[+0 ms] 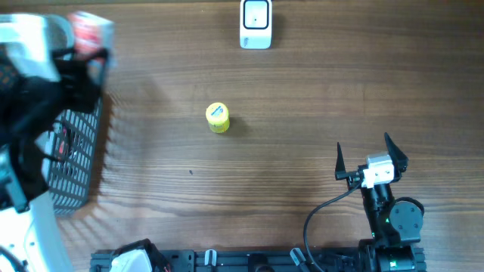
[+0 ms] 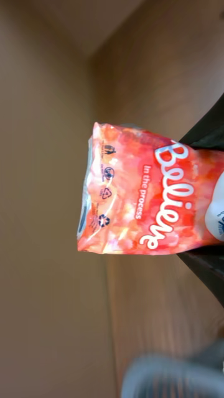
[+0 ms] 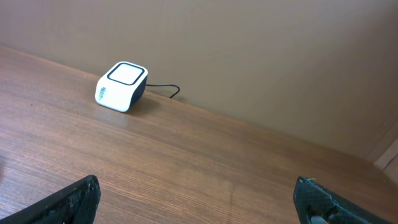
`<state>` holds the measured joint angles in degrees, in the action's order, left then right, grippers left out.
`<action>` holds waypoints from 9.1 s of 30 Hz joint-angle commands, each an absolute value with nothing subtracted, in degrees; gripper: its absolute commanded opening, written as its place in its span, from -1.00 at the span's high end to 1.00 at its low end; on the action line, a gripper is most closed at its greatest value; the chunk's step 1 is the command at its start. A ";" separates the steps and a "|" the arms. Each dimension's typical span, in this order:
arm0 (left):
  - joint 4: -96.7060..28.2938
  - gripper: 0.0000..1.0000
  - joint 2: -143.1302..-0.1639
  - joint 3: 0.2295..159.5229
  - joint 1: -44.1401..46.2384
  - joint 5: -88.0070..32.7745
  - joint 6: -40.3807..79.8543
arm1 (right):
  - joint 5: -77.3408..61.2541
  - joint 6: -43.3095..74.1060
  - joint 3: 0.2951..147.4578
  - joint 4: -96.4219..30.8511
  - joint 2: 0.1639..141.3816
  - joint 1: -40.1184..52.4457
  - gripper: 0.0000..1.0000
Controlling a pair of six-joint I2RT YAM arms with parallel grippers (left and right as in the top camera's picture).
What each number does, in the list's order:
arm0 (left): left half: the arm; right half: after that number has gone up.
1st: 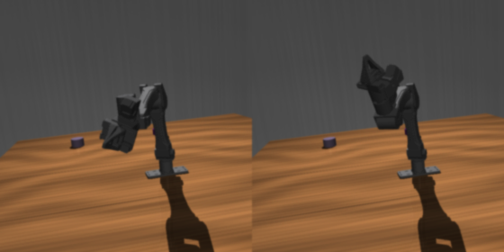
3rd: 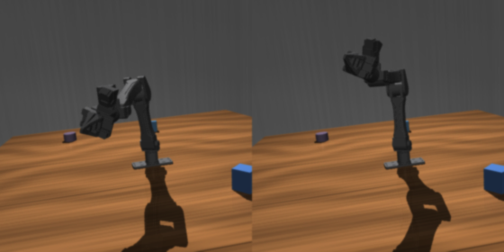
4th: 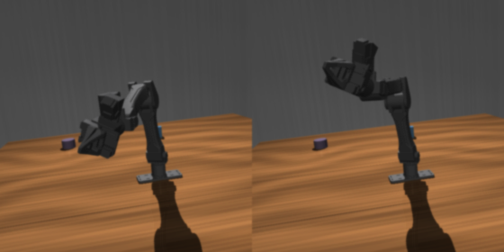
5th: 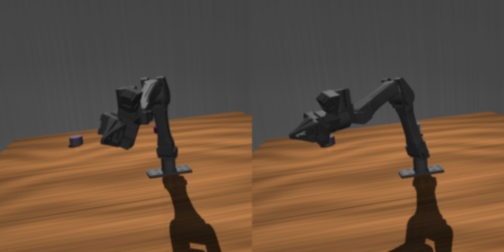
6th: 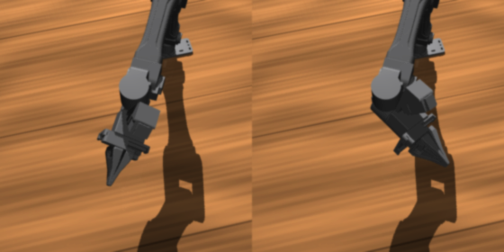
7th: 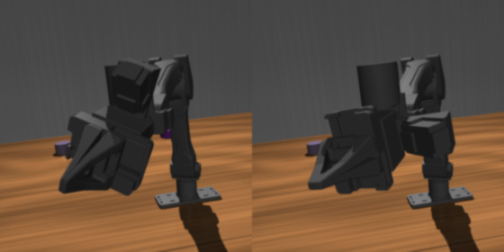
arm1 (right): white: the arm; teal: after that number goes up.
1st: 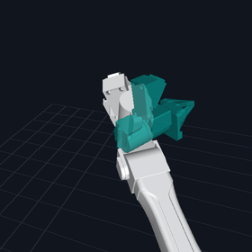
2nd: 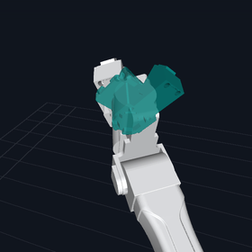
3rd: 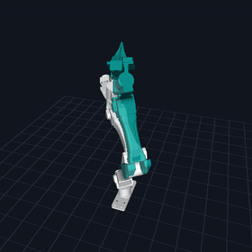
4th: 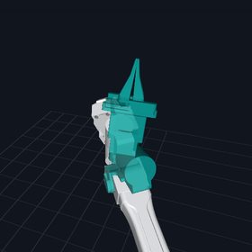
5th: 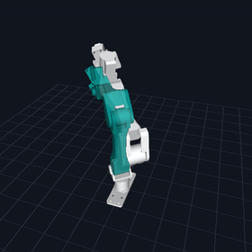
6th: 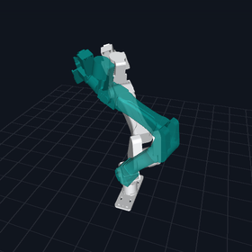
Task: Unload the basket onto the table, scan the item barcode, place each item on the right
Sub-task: 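Place the red snack pack on the table beside the yellow bottle, then reach into the basket and grasp the black hex wrench pack, then lift the hex wrench pack out and drop it near the snack pack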
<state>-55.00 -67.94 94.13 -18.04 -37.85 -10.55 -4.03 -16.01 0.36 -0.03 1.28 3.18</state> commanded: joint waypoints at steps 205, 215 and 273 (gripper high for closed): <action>-47.66 0.64 -105.78 71.20 -45.54 -8.29 -23.05 | -4.54 -16.49 0.30 0.14 1.02 3.16 -1.00; -48.25 0.92 -105.75 71.22 -45.47 -8.36 -23.00 | -4.54 -16.51 0.30 0.16 1.02 3.16 -1.00; 32.03 0.92 -105.10 90.48 -31.11 -84.55 40.51 | -4.54 -16.53 0.30 0.14 1.02 3.14 -1.00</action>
